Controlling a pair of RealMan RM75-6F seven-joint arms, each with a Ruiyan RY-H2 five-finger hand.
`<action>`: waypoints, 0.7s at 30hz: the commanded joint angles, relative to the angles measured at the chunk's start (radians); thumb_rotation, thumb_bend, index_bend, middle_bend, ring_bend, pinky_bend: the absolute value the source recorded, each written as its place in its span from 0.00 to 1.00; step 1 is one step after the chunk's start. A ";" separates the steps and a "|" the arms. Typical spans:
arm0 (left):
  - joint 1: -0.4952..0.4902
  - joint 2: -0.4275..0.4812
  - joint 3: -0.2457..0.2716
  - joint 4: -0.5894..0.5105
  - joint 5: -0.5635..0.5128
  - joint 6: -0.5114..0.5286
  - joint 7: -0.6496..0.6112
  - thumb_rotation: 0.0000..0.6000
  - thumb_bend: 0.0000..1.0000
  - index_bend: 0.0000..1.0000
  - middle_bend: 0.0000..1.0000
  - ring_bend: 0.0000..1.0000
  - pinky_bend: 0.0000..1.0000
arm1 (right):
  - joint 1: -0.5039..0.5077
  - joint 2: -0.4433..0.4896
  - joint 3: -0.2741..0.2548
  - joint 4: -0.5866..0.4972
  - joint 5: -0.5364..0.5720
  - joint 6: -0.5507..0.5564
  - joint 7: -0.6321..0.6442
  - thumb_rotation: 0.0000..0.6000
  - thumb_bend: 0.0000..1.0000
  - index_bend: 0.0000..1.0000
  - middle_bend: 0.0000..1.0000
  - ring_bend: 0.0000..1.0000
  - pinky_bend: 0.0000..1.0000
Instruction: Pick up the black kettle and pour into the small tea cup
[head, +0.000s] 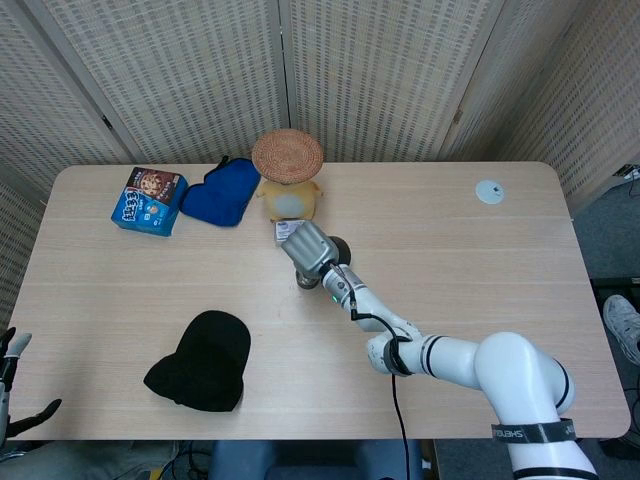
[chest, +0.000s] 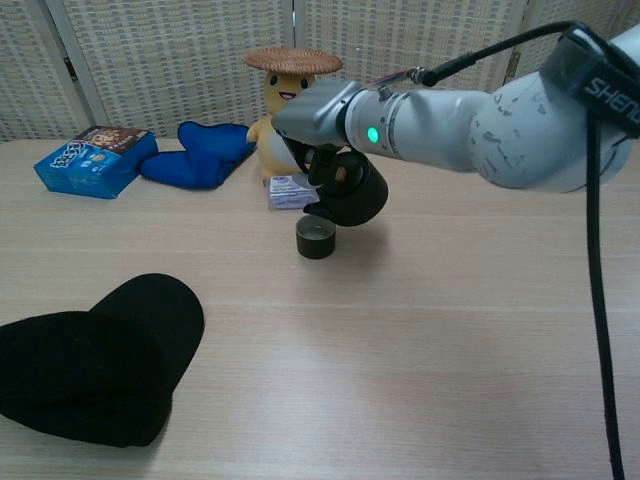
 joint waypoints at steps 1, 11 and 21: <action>0.000 0.002 0.000 -0.001 0.001 0.000 -0.002 1.00 0.09 0.09 0.00 0.05 0.00 | -0.035 0.042 0.027 -0.043 -0.002 -0.004 0.076 0.81 0.51 1.00 1.00 0.93 0.62; -0.015 0.008 -0.001 -0.021 0.015 -0.012 0.012 1.00 0.09 0.09 0.00 0.05 0.00 | -0.158 0.200 0.032 -0.206 -0.066 0.004 0.278 0.81 0.51 1.00 0.99 0.92 0.62; -0.036 0.004 -0.002 -0.050 0.030 -0.032 0.045 1.00 0.09 0.09 0.00 0.05 0.00 | -0.328 0.317 -0.016 -0.283 -0.231 0.054 0.513 0.81 0.51 1.00 0.99 0.92 0.62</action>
